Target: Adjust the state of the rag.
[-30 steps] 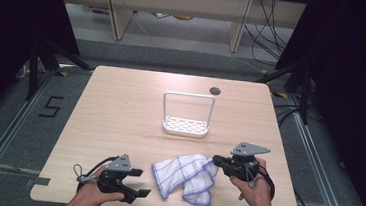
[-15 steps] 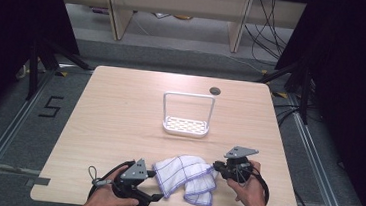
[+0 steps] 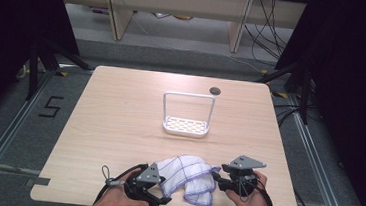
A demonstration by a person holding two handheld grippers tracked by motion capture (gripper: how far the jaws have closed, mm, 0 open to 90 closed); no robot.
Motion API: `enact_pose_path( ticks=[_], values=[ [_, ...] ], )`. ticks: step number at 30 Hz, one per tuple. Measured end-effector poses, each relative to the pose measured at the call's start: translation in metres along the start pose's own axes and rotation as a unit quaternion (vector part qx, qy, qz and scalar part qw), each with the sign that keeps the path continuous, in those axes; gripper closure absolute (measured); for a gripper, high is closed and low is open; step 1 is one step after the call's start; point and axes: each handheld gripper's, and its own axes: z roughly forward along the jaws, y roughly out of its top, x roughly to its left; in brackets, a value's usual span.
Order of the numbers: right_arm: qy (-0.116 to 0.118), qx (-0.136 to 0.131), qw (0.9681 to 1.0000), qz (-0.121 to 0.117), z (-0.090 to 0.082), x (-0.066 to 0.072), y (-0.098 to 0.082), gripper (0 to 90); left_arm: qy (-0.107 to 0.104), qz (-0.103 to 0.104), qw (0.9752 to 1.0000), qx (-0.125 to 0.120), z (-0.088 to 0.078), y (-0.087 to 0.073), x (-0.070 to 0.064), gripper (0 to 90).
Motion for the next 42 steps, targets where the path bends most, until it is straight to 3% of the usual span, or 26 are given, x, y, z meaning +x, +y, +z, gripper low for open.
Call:
enact_pose_path(
  ticks=[5,6,7,8,9,11,12,13,14,15,17,19,22,23,24,30,35,37,39,40,42],
  values=[
    [0.007,0.017,0.9998,-0.007,0.010,0.007,-0.004,53.2,0.011,0.004,0.9999,0.012,0.007,0.001,0.000,31.9],
    [0.008,0.018,0.9998,-0.008,0.013,0.007,-0.004,53.4,0.014,0.024,0.9993,0.027,0.007,0.002,0.002,33.8],
    [0.009,0.019,0.9998,-0.004,0.013,0.008,-0.003,53.3,0.018,0.027,0.9990,0.031,0.009,0.002,0.001,35.4],
    [0.008,0.019,0.9998,-0.009,0.014,0.007,-0.002,53.3,0.020,0.056,0.9966,0.057,0.010,0.004,0.004,36.2],
    [0.008,0.019,0.9998,-0.009,0.014,0.007,-0.002,53.3,0.020,0.056,0.9966,0.057,0.010,0.004,0.004,38.1],
    [0.010,0.014,0.9998,-0.013,0.014,0.005,-0.002,53.3,0.029,0.063,0.9956,0.064,0.012,0.006,0.002,43.2],
    [0.011,0.011,0.9999,-0.003,0.012,0.005,-0.002,53.2,0.036,0.071,0.9947,0.064,0.014,0.009,0.002,47.0],
    [0.011,0.011,0.9999,-0.003,0.012,0.005,-0.002,53.2,0.036,0.071,0.9947,0.064,0.014,0.009,0.002,54.1],
    [0.009,0.007,0.9999,-0.001,0.012,0.003,-0.002,53.2,0.038,0.065,0.9956,0.055,0.016,0.009,0.001,54.1],
    [0.010,0.007,0.9999,-0.001,0.011,0.002,-0.002,53.1,0.038,0.079,0.9941,0.064,0.015,0.011,0.002,57.4],
    [0.008,0.002,0.9999,-0.007,0.012,0.000,-0.003,53.2,0.039,0.072,0.9953,0.051,0.018,0.012,-0.001,67.4],
    [0.007,0.003,1.0000,-0.006,0.011,0.000,-0.003,53.8,0.038,0.094,0.9927,0.065,0.016,0.014,0.001,76.0],
    [0.009,0.005,0.9999,-0.004,0.010,0.000,-0.003,56.3,0.034,0.088,0.9938,0.060,0.013,0.014,0.003,82.1],
    [0.006,0.001,0.9999,-0.016,0.011,-0.001,-0.003,57.3,0.035,0.088,0.9939,0.057,0.012,0.014,0.004,82.8],
    [0.004,0.008,0.9999,-0.005,0.009,0.002,-0.004,58.2,0.035,0.068,0.9962,0.040,0.012,0.013,0.003,83.0],
    [-0.003,0.027,0.9996,-0.007,0.014,0.007,-0.005,64.1,0.032,0.059,0.9975,0.022,-0.001,0.018,0.009,83.8],
    [-0.008,0.033,0.9986,-0.041,0.024,0.001,-0.004,88.1,0.030,0.046,0.9985,-0.004,-0.015,0.023,0.015,84.0],
    [-0.009,0.029,0.9984,-0.048,0.021,-0.002,-0.002,89.3,0.029,0.026,0.9988,-0.029,-0.023,0.025,0.019,84.0],
    [-0.012,0.007,0.9980,-0.062,0.016,-0.005,0.001,89.5,0.034,0.019,0.9985,-0.040,-0.034,0.028,0.023,84.1],
    [-0.009,0.010,0.9987,-0.048,0.010,-0.004,0.003,89.5,0.038,0.023,0.9979,-0.047,-0.040,0.029,0.027,84.1],
    [-0.013,-0.016,0.9976,-0.066,0.002,-0.007,0.007,89.6,0.041,0.011,0.9973,-0.059,-0.053,0.032,0.031,84.2]
  ],
)
